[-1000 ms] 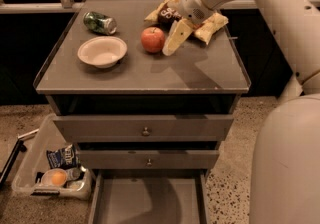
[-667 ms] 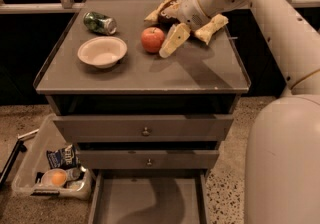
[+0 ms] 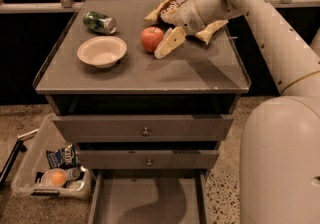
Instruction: Place apple into bottom drawer
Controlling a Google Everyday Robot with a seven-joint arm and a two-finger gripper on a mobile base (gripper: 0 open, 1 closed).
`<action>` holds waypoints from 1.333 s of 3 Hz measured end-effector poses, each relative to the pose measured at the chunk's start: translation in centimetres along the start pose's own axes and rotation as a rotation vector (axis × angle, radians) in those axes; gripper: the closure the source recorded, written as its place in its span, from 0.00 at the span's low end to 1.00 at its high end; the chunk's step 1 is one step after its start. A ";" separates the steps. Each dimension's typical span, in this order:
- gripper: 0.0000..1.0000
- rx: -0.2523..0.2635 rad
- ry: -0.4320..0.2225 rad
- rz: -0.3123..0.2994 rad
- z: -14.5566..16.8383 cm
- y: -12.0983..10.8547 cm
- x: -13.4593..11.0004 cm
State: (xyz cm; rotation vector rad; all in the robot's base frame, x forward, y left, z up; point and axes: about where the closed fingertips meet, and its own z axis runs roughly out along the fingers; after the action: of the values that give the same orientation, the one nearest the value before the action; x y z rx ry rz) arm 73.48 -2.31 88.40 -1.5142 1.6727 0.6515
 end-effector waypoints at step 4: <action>0.00 0.029 0.033 0.060 2.3 -1.2 1.4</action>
Offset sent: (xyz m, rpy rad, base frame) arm 0.0180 0.0063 -0.0085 -0.0156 0.0073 -0.0578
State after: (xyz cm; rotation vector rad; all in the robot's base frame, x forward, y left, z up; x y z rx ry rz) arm 75.17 -1.50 86.14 -1.4659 1.7509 0.6349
